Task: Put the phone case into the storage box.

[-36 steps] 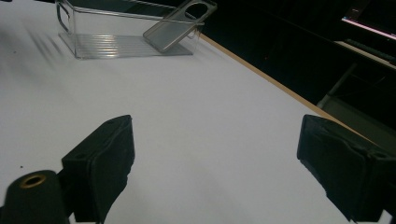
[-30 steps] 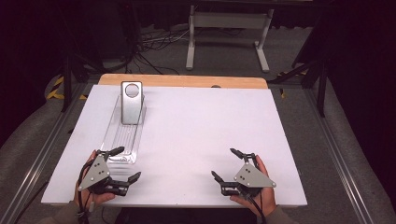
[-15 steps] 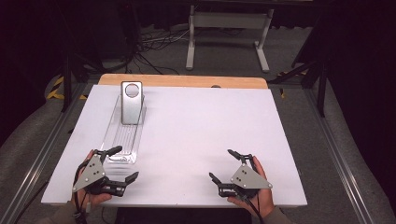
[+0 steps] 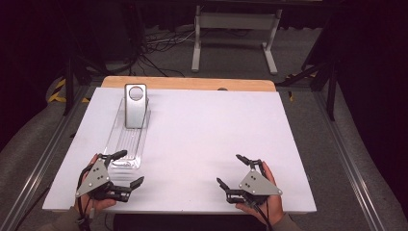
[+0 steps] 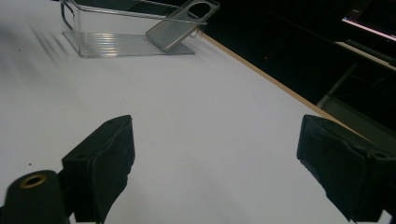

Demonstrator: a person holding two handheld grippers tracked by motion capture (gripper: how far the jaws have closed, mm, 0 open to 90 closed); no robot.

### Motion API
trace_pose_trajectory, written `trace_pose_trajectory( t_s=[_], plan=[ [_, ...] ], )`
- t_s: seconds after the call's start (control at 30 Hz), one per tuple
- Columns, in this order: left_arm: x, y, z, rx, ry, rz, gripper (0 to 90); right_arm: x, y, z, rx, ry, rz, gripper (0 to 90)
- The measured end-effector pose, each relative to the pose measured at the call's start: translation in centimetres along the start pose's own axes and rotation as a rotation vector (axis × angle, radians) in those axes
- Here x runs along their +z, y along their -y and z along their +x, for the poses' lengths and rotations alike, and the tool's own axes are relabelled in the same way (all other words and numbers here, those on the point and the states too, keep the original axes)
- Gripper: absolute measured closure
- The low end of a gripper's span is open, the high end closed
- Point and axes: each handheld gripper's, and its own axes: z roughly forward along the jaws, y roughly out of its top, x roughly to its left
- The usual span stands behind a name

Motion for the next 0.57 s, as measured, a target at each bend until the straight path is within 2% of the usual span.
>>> trace_pose_trajectory(
  t_s=[0.17, 0.33, 0.37, 0.57],
  plan=[
    [0.07, -0.06, -0.03, 0.014, 0.001, -0.001, 4.7, 0.19, 0.25, -0.16, -0.001, -0.001, 0.002, 12.3],
    [0.42, -0.02, 0.04, 0.007, 0.002, 0.012, 4.7, 0.21, 0.55, -0.56, 0.01, -0.006, 0.002, 12.3],
    [0.48, -0.06, 0.06, 0.026, 0.001, 0.019, 4.7, 0.21, 0.6, -0.63, 0.012, -0.006, 0.002, 12.3],
    [0.74, 0.01, 0.14, 0.015, 0.013, 0.018, 4.7, 0.04, 0.61, -0.79, 0.018, 0.009, -0.003, 12.3]
  ],
)
